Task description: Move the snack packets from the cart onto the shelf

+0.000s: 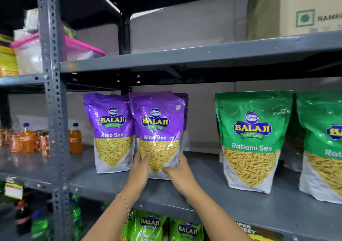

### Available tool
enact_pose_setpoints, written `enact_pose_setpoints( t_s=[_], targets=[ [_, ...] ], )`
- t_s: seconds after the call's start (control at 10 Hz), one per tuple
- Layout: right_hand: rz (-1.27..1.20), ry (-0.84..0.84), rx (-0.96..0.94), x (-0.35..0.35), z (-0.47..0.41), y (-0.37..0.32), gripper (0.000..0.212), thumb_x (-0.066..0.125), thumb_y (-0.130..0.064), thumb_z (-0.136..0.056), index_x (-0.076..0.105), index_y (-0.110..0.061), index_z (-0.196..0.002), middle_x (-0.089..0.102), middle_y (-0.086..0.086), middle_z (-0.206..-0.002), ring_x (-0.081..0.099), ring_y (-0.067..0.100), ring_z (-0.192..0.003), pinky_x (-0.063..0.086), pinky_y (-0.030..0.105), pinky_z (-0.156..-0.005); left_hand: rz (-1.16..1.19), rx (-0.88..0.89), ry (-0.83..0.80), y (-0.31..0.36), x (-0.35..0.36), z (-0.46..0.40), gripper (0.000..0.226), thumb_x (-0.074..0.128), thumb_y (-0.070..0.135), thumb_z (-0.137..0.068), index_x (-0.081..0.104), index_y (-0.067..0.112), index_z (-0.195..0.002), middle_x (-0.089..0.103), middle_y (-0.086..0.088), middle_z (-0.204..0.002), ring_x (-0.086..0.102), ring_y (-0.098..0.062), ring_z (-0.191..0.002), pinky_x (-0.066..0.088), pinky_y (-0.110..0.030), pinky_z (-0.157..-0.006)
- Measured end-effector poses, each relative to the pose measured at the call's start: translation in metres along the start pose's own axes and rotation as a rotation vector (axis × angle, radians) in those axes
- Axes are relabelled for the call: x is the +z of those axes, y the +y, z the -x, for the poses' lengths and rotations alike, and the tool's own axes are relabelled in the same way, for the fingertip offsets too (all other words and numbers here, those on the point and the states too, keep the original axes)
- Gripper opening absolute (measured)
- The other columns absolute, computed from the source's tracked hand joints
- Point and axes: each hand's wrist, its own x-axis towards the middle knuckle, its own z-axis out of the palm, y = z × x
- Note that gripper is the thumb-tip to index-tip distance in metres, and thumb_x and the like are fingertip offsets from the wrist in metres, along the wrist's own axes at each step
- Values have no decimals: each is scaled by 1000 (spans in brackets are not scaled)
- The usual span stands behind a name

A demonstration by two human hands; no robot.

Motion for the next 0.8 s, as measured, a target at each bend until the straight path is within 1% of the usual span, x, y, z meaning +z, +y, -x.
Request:
enact_pose_setpoints(
  t_s=[0.1, 0.2, 0.3, 0.4, 0.5, 0.6, 0.7, 0.8],
  targets=[
    [-12, 52, 21, -9, 6, -3, 72, 68, -26, -55, 48, -36, -123, 67, -12, -117, 64, 8, -107, 50, 40, -99, 16, -32, -63, 4, 10, 2, 53, 44, 45, -93, 39, 21, -140, 48, 8, -132, 45, -14, -125, 30, -30, -100],
    [6, 64, 37, -15, 11, -8, 74, 68, -25, -57, 45, -36, -126, 64, -10, -122, 62, 9, -110, 49, 37, -99, 65, -26, -91, 0, 18, 1, 62, 46, 54, -84, 41, 24, -139, 54, 9, -128, 50, -16, -123, 35, -33, -102],
    [33, 45, 38, -16, 12, -7, 78, 68, -25, -58, 42, -36, -130, 62, -10, -125, 61, 9, -111, 48, 38, -100, 85, -22, -90, -5, 19, -1, 70, 45, 59, -76, 43, 26, -138, 58, 6, -129, 54, -17, -120, 38, -36, -104],
    [35, 41, 44, -15, 14, -8, 76, 69, -23, -59, 41, -38, -128, 62, -11, -123, 61, 8, -109, 49, 34, -96, 121, -26, -89, -7, 18, -3, 75, 48, 61, -71, 45, 25, -136, 60, 4, -127, 55, -18, -121, 38, -38, -106],
    [33, 34, 41, -16, 16, -12, 68, 71, -19, -63, 41, -43, -119, 62, -16, -117, 60, 6, -106, 47, 28, -90, 116, -61, -85, -11, 18, -7, 85, 49, 69, -64, 42, 28, -138, 59, 3, -133, 55, -19, -123, 37, -46, -111],
    [43, 40, 42, -16, 17, -13, 68, 71, -21, -61, 40, -42, -118, 62, -13, -119, 60, 7, -108, 47, 26, -89, 115, -103, -76, -8, 17, -3, 80, 48, 64, -74, 38, 23, -142, 52, 5, -140, 49, -20, -129, 34, -40, -111],
    [29, 31, 27, -19, 20, -17, 65, 73, -16, -67, 41, -41, -118, 61, -12, -120, 59, 1, -103, 45, 22, -84, 77, -104, 33, 3, 11, 6, 63, 44, 45, -92, 31, 17, -146, 41, -2, -149, 37, -24, -139, 28, -37, -110],
    [61, 105, -20, -20, 31, -25, 65, 69, -11, -80, 33, -33, -130, 51, -8, -134, 53, 11, -112, 40, 24, -90, 29, 34, 147, 11, 4, 20, 48, 40, 33, -98, 33, 19, -144, 43, 3, -143, 36, -23, -138, 29, -31, -101]
  ],
)
